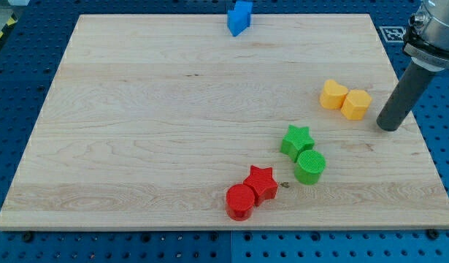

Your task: Push the yellow hexagon into the yellow heart

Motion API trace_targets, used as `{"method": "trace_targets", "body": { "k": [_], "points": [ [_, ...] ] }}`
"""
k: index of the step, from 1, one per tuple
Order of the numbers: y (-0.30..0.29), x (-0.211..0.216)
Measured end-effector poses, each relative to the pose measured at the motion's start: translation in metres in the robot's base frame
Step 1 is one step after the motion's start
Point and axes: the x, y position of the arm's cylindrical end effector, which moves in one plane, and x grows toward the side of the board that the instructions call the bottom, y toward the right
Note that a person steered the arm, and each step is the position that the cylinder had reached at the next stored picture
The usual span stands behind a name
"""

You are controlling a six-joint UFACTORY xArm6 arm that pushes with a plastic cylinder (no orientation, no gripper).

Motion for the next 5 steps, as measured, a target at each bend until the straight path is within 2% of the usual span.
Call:
{"method": "trace_targets", "body": {
  "k": [5],
  "points": [
    [-0.035, -0.033]
  ]
}}
